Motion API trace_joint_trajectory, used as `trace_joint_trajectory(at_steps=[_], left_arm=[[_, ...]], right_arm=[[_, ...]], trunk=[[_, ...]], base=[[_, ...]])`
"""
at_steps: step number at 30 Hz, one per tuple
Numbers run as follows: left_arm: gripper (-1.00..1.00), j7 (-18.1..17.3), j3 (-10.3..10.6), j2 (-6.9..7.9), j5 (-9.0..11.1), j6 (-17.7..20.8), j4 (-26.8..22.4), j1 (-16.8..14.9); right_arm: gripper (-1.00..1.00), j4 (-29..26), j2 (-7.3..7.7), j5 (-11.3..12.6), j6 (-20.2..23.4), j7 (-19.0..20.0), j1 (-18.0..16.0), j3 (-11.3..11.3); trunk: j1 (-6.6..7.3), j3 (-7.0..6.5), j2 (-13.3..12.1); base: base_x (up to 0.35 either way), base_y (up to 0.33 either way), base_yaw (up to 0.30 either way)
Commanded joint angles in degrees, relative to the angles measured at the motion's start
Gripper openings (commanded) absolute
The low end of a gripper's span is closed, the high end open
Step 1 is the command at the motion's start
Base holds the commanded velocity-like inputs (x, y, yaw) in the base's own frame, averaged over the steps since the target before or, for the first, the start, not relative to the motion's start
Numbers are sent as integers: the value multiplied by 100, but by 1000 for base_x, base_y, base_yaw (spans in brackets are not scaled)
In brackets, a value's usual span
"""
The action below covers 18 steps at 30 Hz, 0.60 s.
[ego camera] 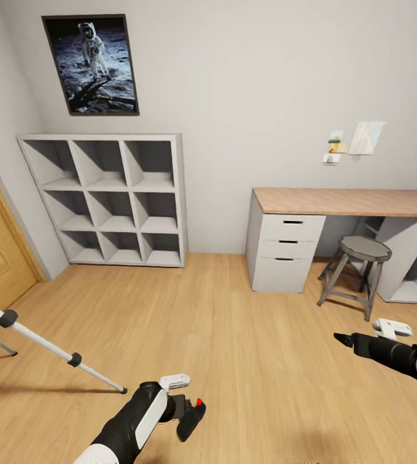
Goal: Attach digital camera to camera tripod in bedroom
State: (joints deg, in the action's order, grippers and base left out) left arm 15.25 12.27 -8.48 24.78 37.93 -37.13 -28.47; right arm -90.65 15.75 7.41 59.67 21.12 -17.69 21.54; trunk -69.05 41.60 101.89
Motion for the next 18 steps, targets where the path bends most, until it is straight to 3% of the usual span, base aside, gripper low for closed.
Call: trace_joint_trajectory(at_steps=[1, 2, 5, 13, 18], left_arm=[[100, 24, 26, 9, 125, 56, -30, -51], [100, -11, 33, 42, 624, 493, -49, -554], [100, -16, 36, 64, 855, 477, -33, -680], [100, -43, 35, 149, 989, 366, -21, -539], [100, -43, 37, 231, 1009, 192, -22, -455]], right_arm=[[100, -15, -52, 27, 33, -17, -78, -41], [100, -76, -205, 15, 33, -26, -392, -188], [100, -91, -241, 15, 33, -31, -548, -280], [100, -115, -259, 16, 33, -36, -623, -517], [100, -118, -262, 16, 33, -38, -624, -622]], trunk=[[-22, 24, 44], [-44, 42, 84], [-44, 42, 84], [-44, 42, 84], [-44, 42, 84]], base=[[0, 0, -245], [0, 0, -258], [0, 0, -260], [0, 16, -262], [0, 177, -263]])
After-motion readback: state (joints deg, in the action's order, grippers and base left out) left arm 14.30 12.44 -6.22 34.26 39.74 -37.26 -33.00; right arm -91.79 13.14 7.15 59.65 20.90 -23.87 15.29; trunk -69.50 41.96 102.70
